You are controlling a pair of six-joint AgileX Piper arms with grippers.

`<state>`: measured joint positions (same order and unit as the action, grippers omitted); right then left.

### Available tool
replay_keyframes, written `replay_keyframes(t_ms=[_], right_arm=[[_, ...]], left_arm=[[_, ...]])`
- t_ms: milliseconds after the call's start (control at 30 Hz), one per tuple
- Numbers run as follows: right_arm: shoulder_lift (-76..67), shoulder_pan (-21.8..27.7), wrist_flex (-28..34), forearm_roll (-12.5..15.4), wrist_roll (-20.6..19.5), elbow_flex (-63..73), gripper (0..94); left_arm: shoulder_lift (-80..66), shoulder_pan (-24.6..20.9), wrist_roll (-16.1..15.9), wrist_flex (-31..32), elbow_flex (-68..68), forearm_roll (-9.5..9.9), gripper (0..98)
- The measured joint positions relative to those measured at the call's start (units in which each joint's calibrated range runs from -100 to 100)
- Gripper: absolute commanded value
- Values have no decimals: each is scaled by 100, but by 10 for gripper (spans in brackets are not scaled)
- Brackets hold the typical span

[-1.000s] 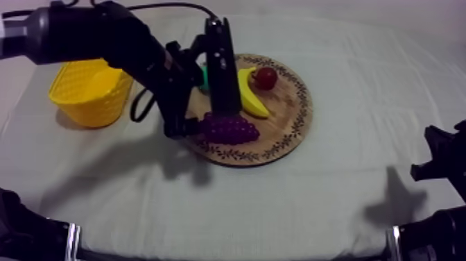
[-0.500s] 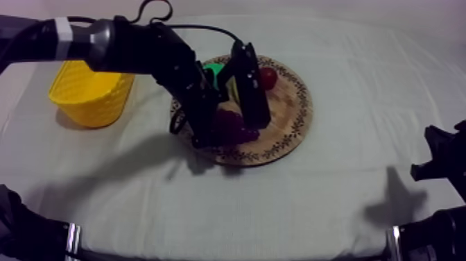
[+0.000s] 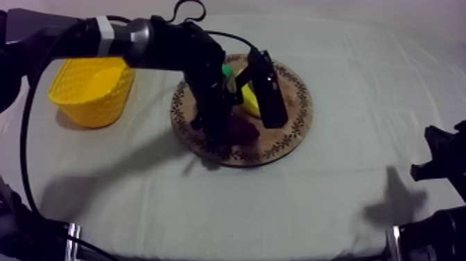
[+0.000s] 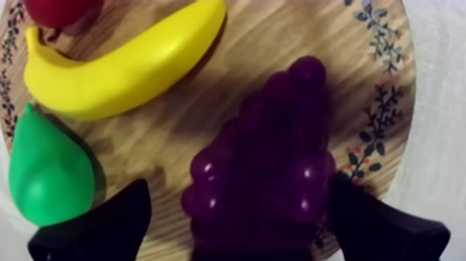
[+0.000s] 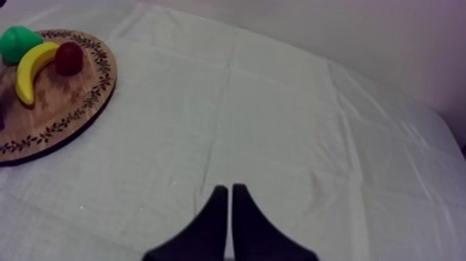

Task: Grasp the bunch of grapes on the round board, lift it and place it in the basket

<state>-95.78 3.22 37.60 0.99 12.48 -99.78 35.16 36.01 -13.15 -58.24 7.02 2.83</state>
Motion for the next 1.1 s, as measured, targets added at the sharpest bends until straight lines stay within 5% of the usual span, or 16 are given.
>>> replay_keyframes(t_ms=[400,733,1100], right_arm=[[0,0,0,0,0,0,3],[0,0,0,0,0,0,3],[0,0,0,0,0,0,3]], left_arm=[[196,16,74,-275,-234,12,874],[260,28,113,-375,-322,31,572],[85,55,227,-144,-125,117,491]])
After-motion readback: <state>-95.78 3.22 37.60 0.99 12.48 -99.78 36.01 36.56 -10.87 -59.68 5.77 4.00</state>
